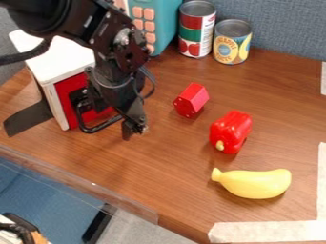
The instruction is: Open the drawer
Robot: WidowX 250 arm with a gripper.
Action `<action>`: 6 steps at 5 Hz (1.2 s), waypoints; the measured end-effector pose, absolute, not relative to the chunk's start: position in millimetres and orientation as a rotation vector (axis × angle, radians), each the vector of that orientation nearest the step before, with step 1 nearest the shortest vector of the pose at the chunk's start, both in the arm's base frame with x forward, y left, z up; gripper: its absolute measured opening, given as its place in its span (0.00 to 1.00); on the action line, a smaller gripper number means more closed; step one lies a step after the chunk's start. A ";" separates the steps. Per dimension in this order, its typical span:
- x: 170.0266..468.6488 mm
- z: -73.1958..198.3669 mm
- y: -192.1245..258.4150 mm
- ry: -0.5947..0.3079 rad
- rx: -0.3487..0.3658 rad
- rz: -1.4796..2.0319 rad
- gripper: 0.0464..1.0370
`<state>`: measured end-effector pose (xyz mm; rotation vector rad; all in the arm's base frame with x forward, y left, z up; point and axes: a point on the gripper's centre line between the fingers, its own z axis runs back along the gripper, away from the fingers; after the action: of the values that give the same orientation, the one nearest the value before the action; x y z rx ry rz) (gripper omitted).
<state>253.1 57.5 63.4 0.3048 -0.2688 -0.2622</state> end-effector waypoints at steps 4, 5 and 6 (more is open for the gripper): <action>272.4 24.7 68.8 -0.221 0.300 -0.319 0.93; 275.3 17.5 69.9 -0.210 0.303 -0.312 0.64; 275.0 17.2 68.9 -0.211 0.295 -0.301 0.32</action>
<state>275.0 68.9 17.2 0.2950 -0.2108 -0.3008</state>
